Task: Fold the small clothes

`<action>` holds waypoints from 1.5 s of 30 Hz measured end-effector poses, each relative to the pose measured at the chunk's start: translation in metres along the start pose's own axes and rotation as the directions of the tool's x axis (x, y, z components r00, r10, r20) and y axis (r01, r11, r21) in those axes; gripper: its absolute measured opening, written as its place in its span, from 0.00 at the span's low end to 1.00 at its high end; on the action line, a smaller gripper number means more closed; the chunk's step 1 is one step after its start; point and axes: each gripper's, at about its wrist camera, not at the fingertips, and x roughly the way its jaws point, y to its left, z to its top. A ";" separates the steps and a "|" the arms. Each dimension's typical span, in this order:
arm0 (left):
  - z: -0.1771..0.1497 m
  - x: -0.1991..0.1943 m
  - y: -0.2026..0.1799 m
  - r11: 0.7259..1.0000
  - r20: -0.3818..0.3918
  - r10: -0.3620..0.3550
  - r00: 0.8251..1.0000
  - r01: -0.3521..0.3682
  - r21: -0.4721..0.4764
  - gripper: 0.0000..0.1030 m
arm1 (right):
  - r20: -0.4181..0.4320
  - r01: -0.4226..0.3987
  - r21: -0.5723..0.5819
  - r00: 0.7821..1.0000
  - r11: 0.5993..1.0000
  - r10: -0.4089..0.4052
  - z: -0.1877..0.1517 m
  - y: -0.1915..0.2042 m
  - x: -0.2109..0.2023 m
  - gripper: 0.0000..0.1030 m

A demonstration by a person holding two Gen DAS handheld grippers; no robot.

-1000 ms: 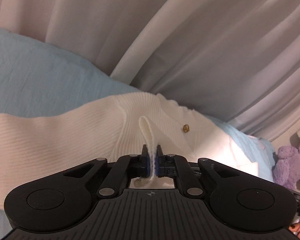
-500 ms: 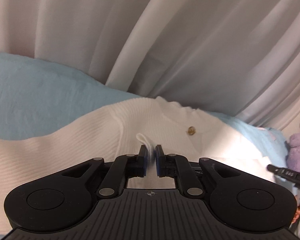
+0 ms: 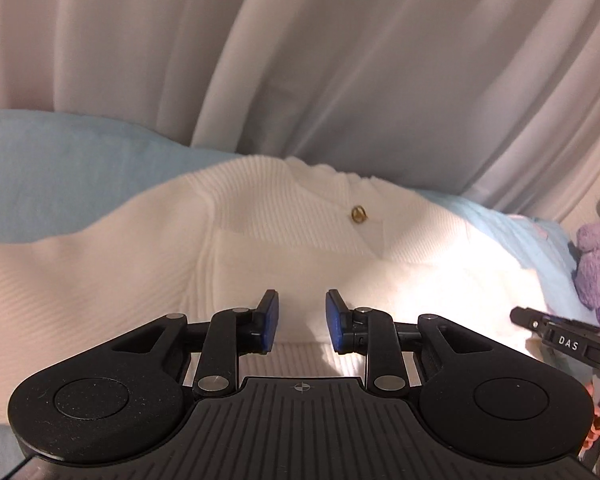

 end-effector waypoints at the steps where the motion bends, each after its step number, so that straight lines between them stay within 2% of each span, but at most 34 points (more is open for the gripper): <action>1: -0.002 0.001 0.000 1.000 0.024 0.011 1.000 -0.011 0.004 0.25 | 0.006 0.021 -0.024 1.000 0.999 -0.021 0.000 0.000 0.001 0.27; 2: -0.002 0.003 0.000 1.000 0.030 0.018 0.999 -0.018 0.006 0.23 | 0.019 0.050 -0.041 0.999 0.998 -0.050 -0.001 -0.001 0.003 0.27; 3: -0.002 0.004 0.002 1.000 0.031 0.014 0.999 -0.014 -0.002 0.22 | 0.018 0.113 -0.053 0.994 0.992 -0.112 -0.003 -0.003 0.007 0.27; 5: 0.000 0.006 0.007 0.999 0.031 -0.001 1.000 0.002 -0.043 0.22 | 0.032 0.097 -0.018 0.995 0.995 -0.097 -0.004 -0.012 0.007 0.27; 9: -0.001 0.006 0.011 0.998 0.043 -0.015 0.999 0.017 -0.059 0.21 | 0.049 0.140 -0.101 0.989 0.985 -0.136 -0.004 -0.003 0.010 0.27; 11: -0.002 0.006 0.011 0.998 0.053 -0.016 0.998 0.019 -0.059 0.21 | 0.056 0.151 -0.098 0.988 0.984 -0.146 -0.002 -0.004 0.015 0.27; 17: -0.004 0.006 0.013 0.993 0.067 -0.005 0.998 0.013 -0.120 0.20 | 0.068 0.143 -0.104 0.988 0.984 -0.136 -0.004 -0.010 0.016 0.28; 18: -0.005 0.005 0.014 0.990 0.072 0.012 0.997 -0.002 -0.141 0.16 | 0.065 0.134 -0.103 0.990 0.986 -0.128 -0.004 -0.011 0.016 0.29; 20: -0.007 0.004 0.014 0.980 0.092 0.059 0.994 -0.040 -0.196 0.10 | 0.045 0.097 -0.063 0.995 0.993 -0.095 -0.001 -0.018 0.015 0.30; 22: -0.008 0.004 0.014 0.969 0.099 0.066 0.993 -0.040 -0.243 0.11 | 0.012 0.058 0.007 0.998 0.998 -0.058 0.004 -0.027 0.009 0.30; 23: -0.008 0.003 0.015 0.966 0.095 0.061 0.994 -0.034 -0.256 0.13 | 0.002 0.044 0.042 0.999 0.998 -0.044 0.006 -0.030 0.003 0.30; 25: -0.009 -0.009 0.023 0.950 0.085 0.026 0.996 0.002 -0.311 0.30 | 0.018 0.015 0.090 1.000 0.996 -0.016 0.005 -0.036 -0.017 0.31; 27: -0.015 -0.033 0.032 0.932 0.106 0.004 0.994 0.035 -0.362 0.80 | 0.057 -0.051 0.141 0.997 0.989 0.043 -0.004 -0.041 -0.043 0.33; 28: -0.020 -0.045 0.036 0.923 0.123 0.020 0.992 0.029 -0.383 0.84 | 0.073 -0.088 0.168 0.994 0.982 0.076 -0.010 -0.043 -0.056 0.35; 30: -0.035 -0.080 0.053 0.903 0.191 0.041 0.981 0.046 -0.427 0.86 | 0.100 -0.159 0.222 0.985 0.962 0.140 -0.025 -0.047 -0.079 0.39; 32: -0.051 -0.111 0.074 0.870 0.227 0.077 0.971 0.046 -0.491 0.88 | 0.106 -0.205 0.267 0.977 0.942 0.183 -0.039 -0.049 -0.094 0.43; 36: -0.083 -0.165 0.121 0.769 0.242 0.259 0.935 -0.048 -0.637 0.88 | 0.081 -0.266 0.351 0.964 0.898 0.254 -0.056 -0.050 -0.103 0.43; 37: -0.088 -0.174 0.129 0.745 0.243 0.293 0.925 -0.062 -0.664 0.88 | 0.076 -0.281 0.360 0.959 0.890 0.272 -0.058 -0.049 -0.103 0.43; 39: -0.097 -0.190 0.149 0.680 0.254 0.350 0.901 -0.058 -0.730 0.88 | 0.064 -0.289 0.363 0.956 0.886 0.286 -0.059 -0.044 -0.102 0.43; 42: -0.105 -0.201 0.170 0.609 0.273 0.356 0.894 0.000 -0.793 0.88 | 0.050 -0.313 0.380 0.946 0.870 0.319 -0.059 -0.035 -0.098 0.43; 45: -0.110 -0.208 0.187 0.558 0.270 0.385 0.882 0.011 -0.830 0.87 | 0.051 -0.345 0.378 0.934 0.859 0.353 -0.059 -0.029 -0.100 0.43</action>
